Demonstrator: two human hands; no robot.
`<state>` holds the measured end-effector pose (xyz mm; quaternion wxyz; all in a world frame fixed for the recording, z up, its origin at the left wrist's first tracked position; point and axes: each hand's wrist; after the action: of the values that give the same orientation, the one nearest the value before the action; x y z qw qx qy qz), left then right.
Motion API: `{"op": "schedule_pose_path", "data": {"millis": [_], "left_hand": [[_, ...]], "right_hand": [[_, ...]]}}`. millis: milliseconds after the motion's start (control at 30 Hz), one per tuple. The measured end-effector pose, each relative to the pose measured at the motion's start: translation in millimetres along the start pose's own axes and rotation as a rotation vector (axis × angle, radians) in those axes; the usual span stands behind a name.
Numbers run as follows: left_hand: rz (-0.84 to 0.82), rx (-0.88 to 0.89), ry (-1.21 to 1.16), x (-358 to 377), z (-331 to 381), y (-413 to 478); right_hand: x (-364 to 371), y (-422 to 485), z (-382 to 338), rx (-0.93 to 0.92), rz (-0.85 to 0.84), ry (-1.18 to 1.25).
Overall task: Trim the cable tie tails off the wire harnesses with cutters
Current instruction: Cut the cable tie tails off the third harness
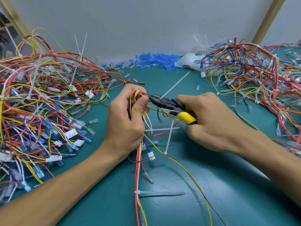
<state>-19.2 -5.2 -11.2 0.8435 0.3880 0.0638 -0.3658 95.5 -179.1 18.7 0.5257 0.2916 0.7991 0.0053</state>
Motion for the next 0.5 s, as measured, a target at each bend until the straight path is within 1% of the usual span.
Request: {"op": "schedule_pose_path", "data": {"millis": [133,300,500], "left_hand": [[-0.013,0.025,0.002,-0.2,-1.4,-0.8],[0.000,0.021,0.014,-0.1,-2.3,0.2],[-0.033,0.001,-0.006,-0.2,-3.5,-1.2]], "right_hand": [[-0.6,-0.8,0.9,0.018,0.004,0.010],[1.2,1.5,4.1,0.004,0.041,-0.061],[0.5,0.9,8.4,-0.008,0.030,-0.029]]}}
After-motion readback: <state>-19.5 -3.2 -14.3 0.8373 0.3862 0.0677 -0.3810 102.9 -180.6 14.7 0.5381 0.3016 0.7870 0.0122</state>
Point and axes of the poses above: each hand's wrist, its own y-axis towards the middle knuckle, its own x-axis out of the palm, z = x × y, and after that the axes turned 11 degrees about y, right-handed
